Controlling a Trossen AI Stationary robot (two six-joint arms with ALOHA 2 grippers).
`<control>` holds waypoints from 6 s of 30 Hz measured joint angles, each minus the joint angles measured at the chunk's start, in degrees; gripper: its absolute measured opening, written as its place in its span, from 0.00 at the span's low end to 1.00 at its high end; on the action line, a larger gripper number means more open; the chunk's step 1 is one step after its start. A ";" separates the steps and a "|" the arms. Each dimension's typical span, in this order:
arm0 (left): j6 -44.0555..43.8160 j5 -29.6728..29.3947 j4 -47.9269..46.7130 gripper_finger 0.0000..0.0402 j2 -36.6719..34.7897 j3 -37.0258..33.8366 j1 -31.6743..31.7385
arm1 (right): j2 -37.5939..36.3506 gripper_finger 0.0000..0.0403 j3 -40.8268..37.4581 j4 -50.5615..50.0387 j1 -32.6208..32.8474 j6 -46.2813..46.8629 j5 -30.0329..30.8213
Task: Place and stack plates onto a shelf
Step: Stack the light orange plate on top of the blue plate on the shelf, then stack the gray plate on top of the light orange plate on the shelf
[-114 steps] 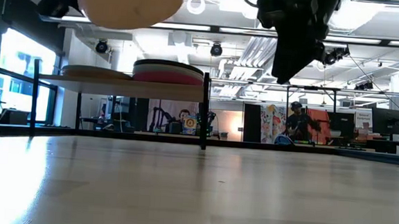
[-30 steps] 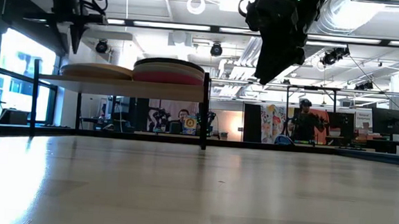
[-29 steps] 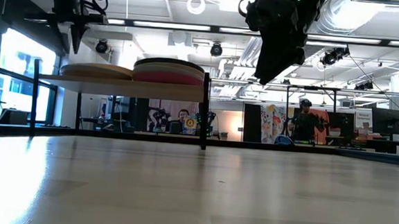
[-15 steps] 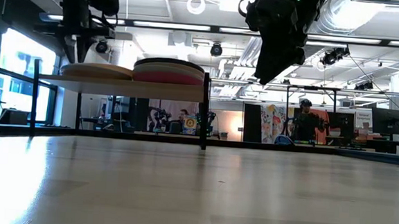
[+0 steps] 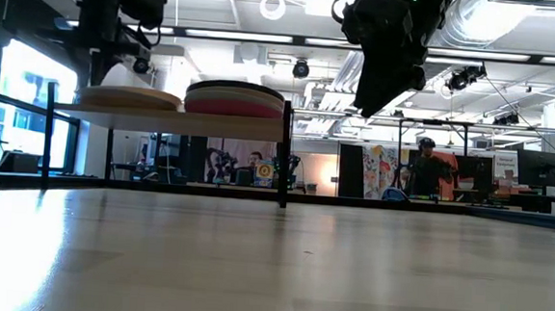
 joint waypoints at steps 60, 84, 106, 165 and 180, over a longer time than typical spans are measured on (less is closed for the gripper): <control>4.91 9.93 21.91 0.05 3.27 0.04 -13.97 | 0.00 0.35 0.00 1.59 0.00 1.42 0.02; 9.63 2.66 7.26 0.05 -1.44 4.63 -7.98 | 0.00 0.35 0.00 1.59 0.00 3.34 0.02; -5.87 20.41 7.30 0.05 -5.11 4.63 -39.09 | 0.00 0.35 0.00 10.10 0.50 -4.22 -6.60; -15.33 17.20 8.43 0.29 30.55 4.59 -81.31 | 0.00 0.35 0.00 16.72 3.50 -3.17 -8.57; -4.45 16.73 8.75 0.29 36.79 4.58 -81.22 | 0.00 0.35 0.00 16.09 3.50 -3.17 -8.57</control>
